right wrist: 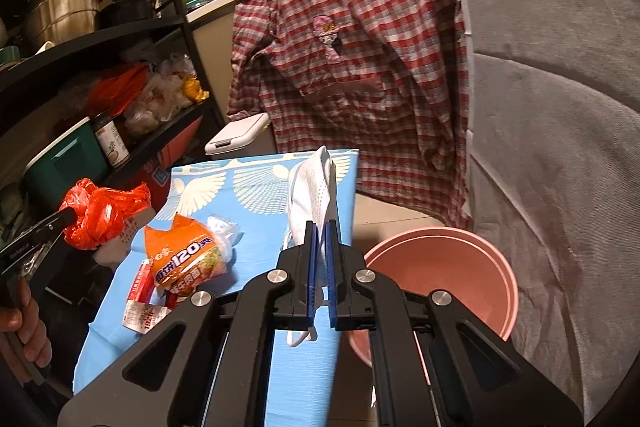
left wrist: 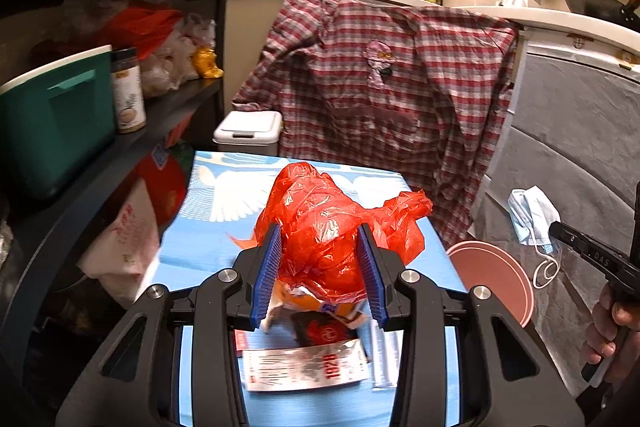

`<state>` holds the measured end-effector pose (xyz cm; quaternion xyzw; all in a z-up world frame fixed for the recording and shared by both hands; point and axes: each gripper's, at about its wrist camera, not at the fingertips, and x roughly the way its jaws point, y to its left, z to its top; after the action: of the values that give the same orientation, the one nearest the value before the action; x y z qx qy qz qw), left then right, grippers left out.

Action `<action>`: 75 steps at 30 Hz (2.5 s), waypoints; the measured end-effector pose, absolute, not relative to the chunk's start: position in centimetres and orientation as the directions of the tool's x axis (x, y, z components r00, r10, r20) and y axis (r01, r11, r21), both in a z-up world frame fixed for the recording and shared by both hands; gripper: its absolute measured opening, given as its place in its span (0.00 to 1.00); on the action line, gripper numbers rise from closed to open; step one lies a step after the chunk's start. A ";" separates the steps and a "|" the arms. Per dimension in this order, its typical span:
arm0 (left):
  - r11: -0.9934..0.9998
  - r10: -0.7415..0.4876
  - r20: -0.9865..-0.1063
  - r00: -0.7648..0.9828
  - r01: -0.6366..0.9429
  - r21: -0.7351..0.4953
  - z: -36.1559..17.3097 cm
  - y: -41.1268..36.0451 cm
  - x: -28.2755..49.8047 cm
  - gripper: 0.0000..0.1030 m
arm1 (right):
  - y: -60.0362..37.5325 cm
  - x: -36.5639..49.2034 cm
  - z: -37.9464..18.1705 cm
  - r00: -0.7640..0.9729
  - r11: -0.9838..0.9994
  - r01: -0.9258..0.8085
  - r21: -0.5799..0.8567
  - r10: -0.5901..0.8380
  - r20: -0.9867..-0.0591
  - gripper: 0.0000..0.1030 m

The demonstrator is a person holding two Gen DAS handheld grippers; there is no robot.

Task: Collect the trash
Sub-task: 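Lift the red bag with the left tool while the right tool carries the mask toward the pink bucket, then open the left tool over the bucket while the right tool releases the mask into it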

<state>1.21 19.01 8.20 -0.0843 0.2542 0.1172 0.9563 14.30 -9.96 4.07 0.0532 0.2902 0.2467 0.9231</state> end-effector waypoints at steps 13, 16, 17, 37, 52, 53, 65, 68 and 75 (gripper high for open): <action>0.974 0.130 -0.524 0.842 -0.209 -0.093 7.5 15.4 3.8 0.37 | -13.0 15.1 4.3 0.734 0.893 -0.374 0.250 0.450 -0.509 0.05; 0.975 0.121 -0.527 0.841 -0.200 -0.095 7.4 14.7 4.3 0.37 | -13.7 15.3 4.3 0.741 0.898 -0.362 0.250 0.440 -0.508 0.05; 0.976 0.116 -0.529 0.841 -0.195 -0.095 7.4 14.5 4.5 0.37 | -13.9 15.4 4.3 0.742 0.899 -0.359 0.250 0.437 -0.508 0.05; 0.989 0.038 -0.571 0.820 -0.114 -0.098 5.5 9.7 8.4 0.37 | -16.8 17.0 3.8 0.757 0.928 -0.295 0.228 0.372 -0.536 0.05; 0.995 -0.052 -0.626 0.778 -0.015 -0.101 3.0 5.5 12.2 0.37 | -17.3 18.2 3.2 0.755 0.944 -0.266 0.197 0.331 -0.567 0.05; 0.995 -0.059 -0.630 0.774 -0.007 -0.102 2.8 5.1 12.5 0.37 | -17.4 18.3 3.1 0.753 0.944 -0.263 0.198 0.329 -0.569 0.05; 0.992 -0.114 -0.664 0.739 0.052 -0.112 0.7 1.4 16.3 0.37 | -17.6 19.5 2.2 0.741 0.953 -0.239 0.187 0.304 -0.598 0.05; 0.992 -0.122 -0.672 0.731 0.066 -0.109 0.2 0.6 16.9 0.37 | -17.7 19.7 1.9 0.737 0.955 -0.232 0.185 0.297 -0.607 0.05; 0.991 -0.133 -0.684 0.717 0.076 -0.112 -0.2 0.0 17.7 0.37 | -17.8 19.9 1.6 0.733 0.957 -0.224 0.183 0.290 -0.615 0.05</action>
<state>17.66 0.00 -0.22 -0.0380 0.3719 -0.0566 0.9258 19.93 -17.85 1.61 0.0484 0.3380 0.1381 0.9297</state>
